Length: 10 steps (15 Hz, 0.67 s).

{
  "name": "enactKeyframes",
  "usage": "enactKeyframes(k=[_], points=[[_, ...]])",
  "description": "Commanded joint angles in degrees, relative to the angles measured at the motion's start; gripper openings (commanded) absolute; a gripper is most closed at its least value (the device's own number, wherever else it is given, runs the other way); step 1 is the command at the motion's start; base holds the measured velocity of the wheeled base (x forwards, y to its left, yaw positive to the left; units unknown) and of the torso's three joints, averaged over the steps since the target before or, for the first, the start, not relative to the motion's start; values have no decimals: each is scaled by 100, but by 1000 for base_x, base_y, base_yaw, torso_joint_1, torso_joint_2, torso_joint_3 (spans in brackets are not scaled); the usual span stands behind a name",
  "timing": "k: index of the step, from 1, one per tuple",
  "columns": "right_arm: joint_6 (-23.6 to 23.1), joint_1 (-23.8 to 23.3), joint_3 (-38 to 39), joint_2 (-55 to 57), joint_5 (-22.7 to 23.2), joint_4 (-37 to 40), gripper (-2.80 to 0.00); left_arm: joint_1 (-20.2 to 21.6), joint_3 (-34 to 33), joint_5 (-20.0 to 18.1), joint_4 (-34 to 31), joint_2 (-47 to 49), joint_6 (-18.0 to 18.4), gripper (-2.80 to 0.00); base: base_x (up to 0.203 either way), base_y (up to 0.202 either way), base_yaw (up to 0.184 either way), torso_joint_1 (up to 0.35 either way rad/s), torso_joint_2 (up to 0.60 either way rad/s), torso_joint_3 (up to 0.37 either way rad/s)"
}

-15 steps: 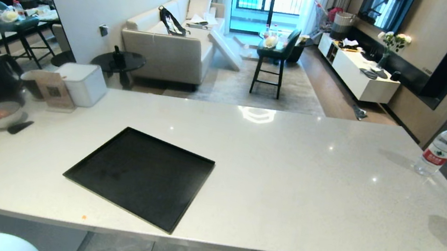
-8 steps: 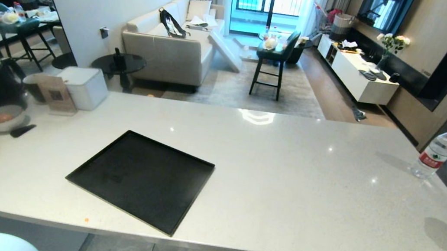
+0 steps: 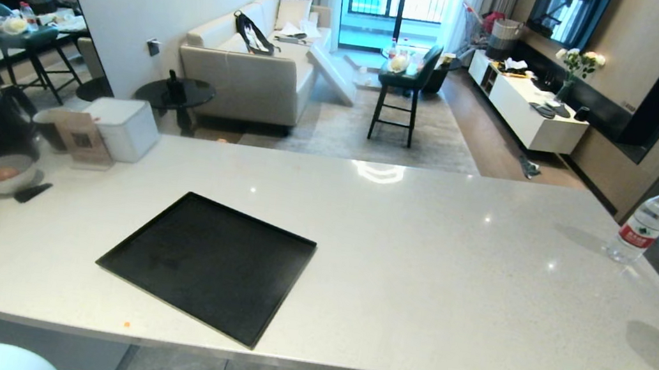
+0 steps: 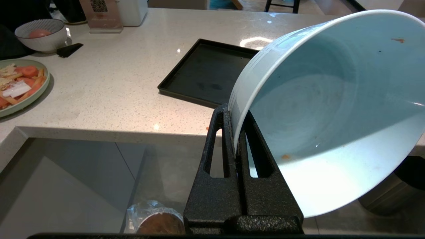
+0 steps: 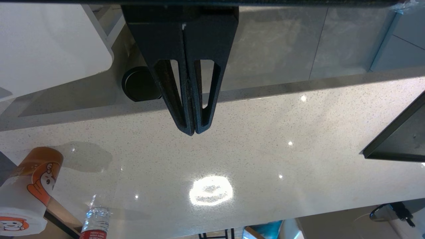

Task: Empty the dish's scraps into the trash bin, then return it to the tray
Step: Put the bowl back to the table

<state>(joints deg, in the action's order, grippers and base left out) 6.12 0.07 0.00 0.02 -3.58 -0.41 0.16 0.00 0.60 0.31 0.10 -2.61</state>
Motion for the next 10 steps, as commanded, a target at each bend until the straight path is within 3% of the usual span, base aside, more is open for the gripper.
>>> enactKeyframes(k=[1,10], points=[[3,1,0,-2,-2,-2,-280,2,0,2,4,5,-3,-280,0,0,0,0,0,0],[3,1,0,-2,-2,-2,-280,2,0,2,-5,19,-18,-280,0,0,0,0,0,0]])
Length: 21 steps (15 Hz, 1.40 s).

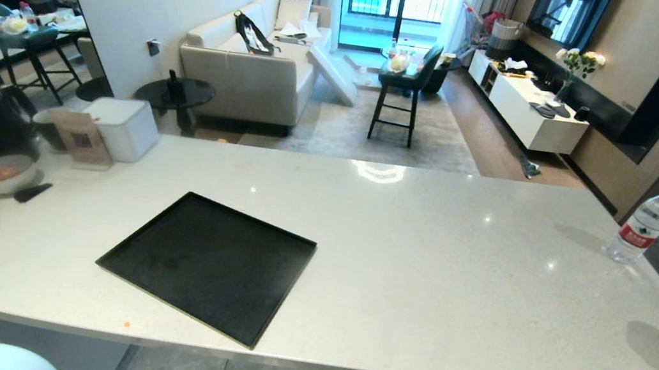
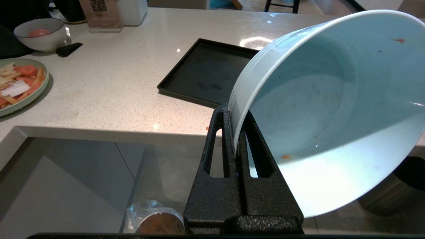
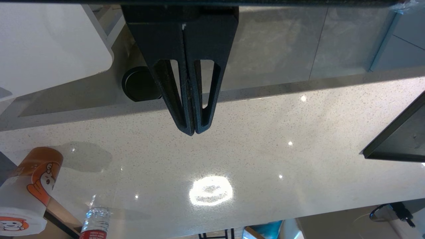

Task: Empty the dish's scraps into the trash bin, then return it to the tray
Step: Put the bowl back to the table

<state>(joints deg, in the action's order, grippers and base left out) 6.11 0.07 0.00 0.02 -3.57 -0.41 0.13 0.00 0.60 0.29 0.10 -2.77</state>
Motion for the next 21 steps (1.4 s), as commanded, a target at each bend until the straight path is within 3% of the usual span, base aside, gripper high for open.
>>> enactKeyframes(k=[1,6,9,13,18,21], points=[[4,1,0,-2,-3,-2,-280,4,0,2,-11,47,4,-280,0,0,0,0,0,0],[4,1,0,-2,-3,-2,-280,4,55,-39,-23,402,62,-280,0,0,0,0,0,0],[4,1,0,-2,-3,-2,-280,-4,970,-93,-332,1198,162,-280,0,0,0,0,0,0],[4,1,0,-2,-3,-2,-280,-177,1716,-101,-483,2719,258,-280,0,0,0,0,0,0],[4,1,0,-2,-3,-2,-280,-287,2600,-108,-507,4690,983,-280,0,0,0,0,0,0],[4,1,0,-2,-3,-2,-280,-608,3147,-71,-511,5876,1277,-280,0,0,0,0,0,0]])
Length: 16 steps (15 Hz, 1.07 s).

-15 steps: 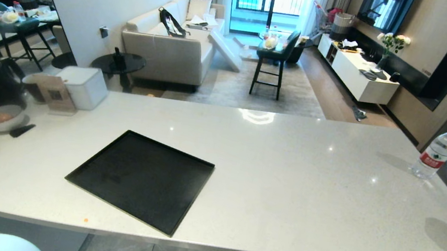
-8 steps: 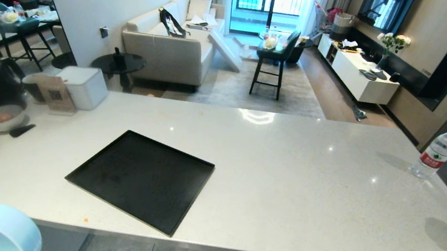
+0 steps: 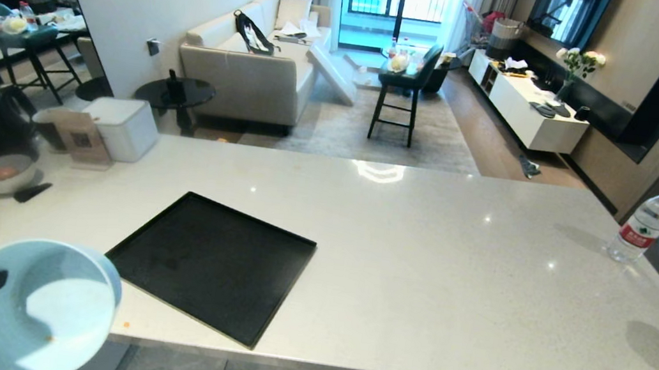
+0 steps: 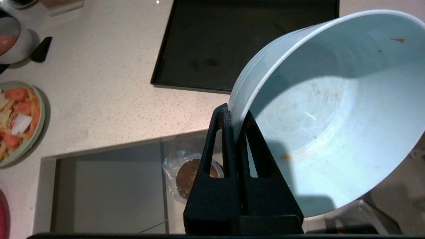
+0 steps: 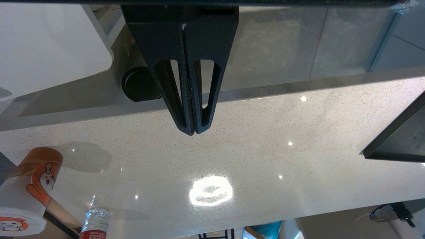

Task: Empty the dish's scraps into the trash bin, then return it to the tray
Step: Put the bowl back to the table

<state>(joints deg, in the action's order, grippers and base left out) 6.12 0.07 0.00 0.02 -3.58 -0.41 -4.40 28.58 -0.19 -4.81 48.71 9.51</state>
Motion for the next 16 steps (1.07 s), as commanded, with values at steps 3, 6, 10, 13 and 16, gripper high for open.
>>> enactKeyframes(k=[3,6,10,13,16], points=[[3,1,0,-2,-2,-2,-280,-527,1014,32,-13,2331,272,-280,0,0,0,0,0,0],[3,1,0,-2,-2,-2,-280,-869,1741,35,-43,3580,455,-280,0,0,0,0,0,0],[3,1,0,-2,-2,-2,-280,-1240,2895,43,-721,4857,720,-280,0,0,0,0,0,0],[3,1,0,-2,-2,-2,-280,-1297,3588,59,-1559,5452,1087,-280,0,0,0,0,0,0],[3,1,0,-2,-2,-2,-280,-1307,4088,63,-1642,6080,1377,-280,0,0,0,0,0,0]])
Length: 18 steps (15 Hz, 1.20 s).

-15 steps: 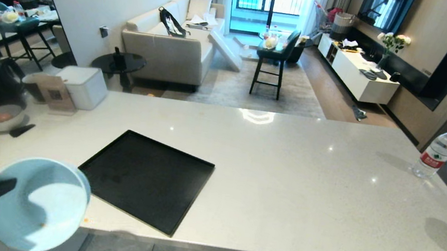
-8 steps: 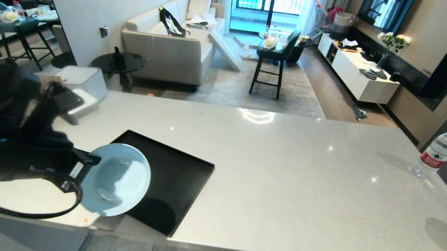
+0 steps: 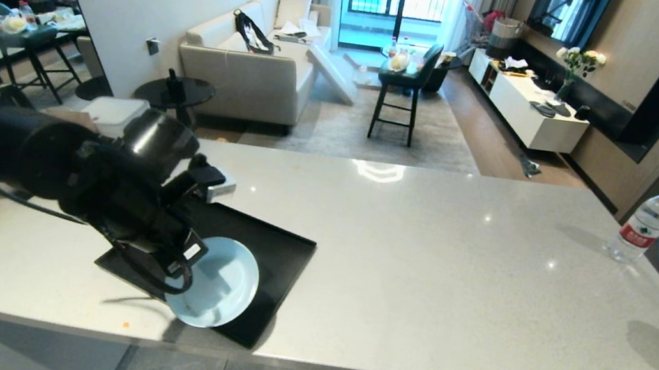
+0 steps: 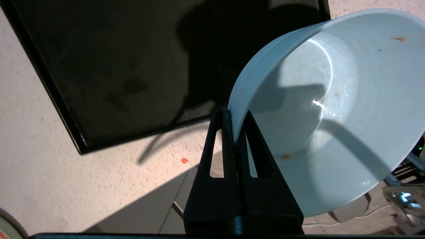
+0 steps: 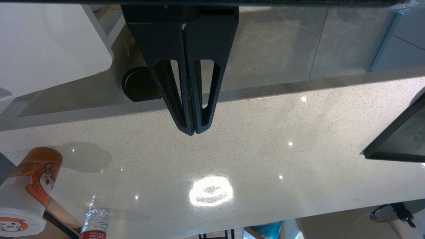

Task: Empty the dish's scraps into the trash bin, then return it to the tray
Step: Put the bowl back to the table

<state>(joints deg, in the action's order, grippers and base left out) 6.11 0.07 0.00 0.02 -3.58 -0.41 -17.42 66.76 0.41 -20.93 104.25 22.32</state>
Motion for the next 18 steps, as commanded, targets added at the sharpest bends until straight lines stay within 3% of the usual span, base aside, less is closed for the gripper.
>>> enactKeyframes(k=[1,5,10,14,18], points=[[-5,1,0,-2,-2,-2,-280,-5,484,2,-42,719,251,-280,0,0,0,0,0,0],[2,1,0,-2,-2,-2,-280,-40,1250,131,-52,1359,626,-280,0,0,0,0,0,0],[4,1,0,-2,-2,-2,-280,-104,1766,169,-175,1861,659,-280,0,0,0,0,0,0],[4,1,0,-2,-2,-2,-280,-95,2405,287,-1197,1923,687,-280,0,0,0,0,0,0],[4,1,0,-2,-2,-2,-280,-88,3227,473,-1956,2301,950,-280,0,0,0,0,0,0]])
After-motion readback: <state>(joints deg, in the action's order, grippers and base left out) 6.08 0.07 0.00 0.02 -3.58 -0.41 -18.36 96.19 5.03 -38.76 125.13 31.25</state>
